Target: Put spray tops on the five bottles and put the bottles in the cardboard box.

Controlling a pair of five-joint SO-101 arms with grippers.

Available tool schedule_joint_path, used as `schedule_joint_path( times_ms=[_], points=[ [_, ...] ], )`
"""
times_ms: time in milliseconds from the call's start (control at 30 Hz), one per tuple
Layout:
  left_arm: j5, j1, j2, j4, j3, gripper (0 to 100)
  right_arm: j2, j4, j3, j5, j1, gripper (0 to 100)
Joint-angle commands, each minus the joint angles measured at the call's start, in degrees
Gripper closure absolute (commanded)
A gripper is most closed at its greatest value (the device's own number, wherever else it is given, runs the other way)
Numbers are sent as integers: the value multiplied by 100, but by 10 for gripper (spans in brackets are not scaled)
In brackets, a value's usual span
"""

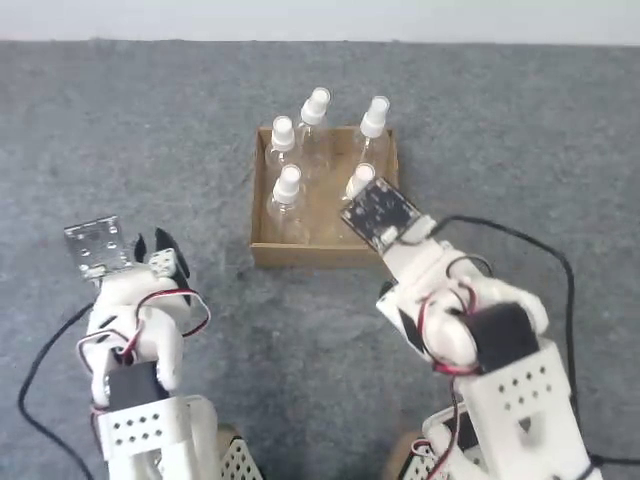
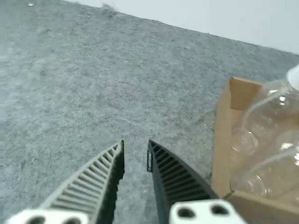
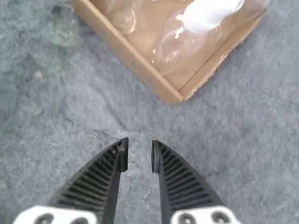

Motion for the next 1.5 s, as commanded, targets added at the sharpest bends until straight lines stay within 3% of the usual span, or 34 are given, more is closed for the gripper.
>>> schedule_joint_path(
  times_ms=[0,367,567,867,1200,1467],
  points=[
    [-237,308,-123,-158,-57,928,-848,-567,589,35,224,971],
    [-475,651,-123,-211,145,928,-2088,-1552,2277,26,760,971],
    [-475,659,-123,-211,145,927,-2668,-1991,3015,-1011,980,971],
    [-475,677,-123,-229,207,924,-3363,-2791,4176,-1538,1042,968],
    [-484,1099,-123,-1442,927,924,-4936,-2809,5380,-1793,1051,969],
    [-484,1125,-123,-1512,1086,923,-5007,-2809,5881,-1793,1525,969]
  ],
)
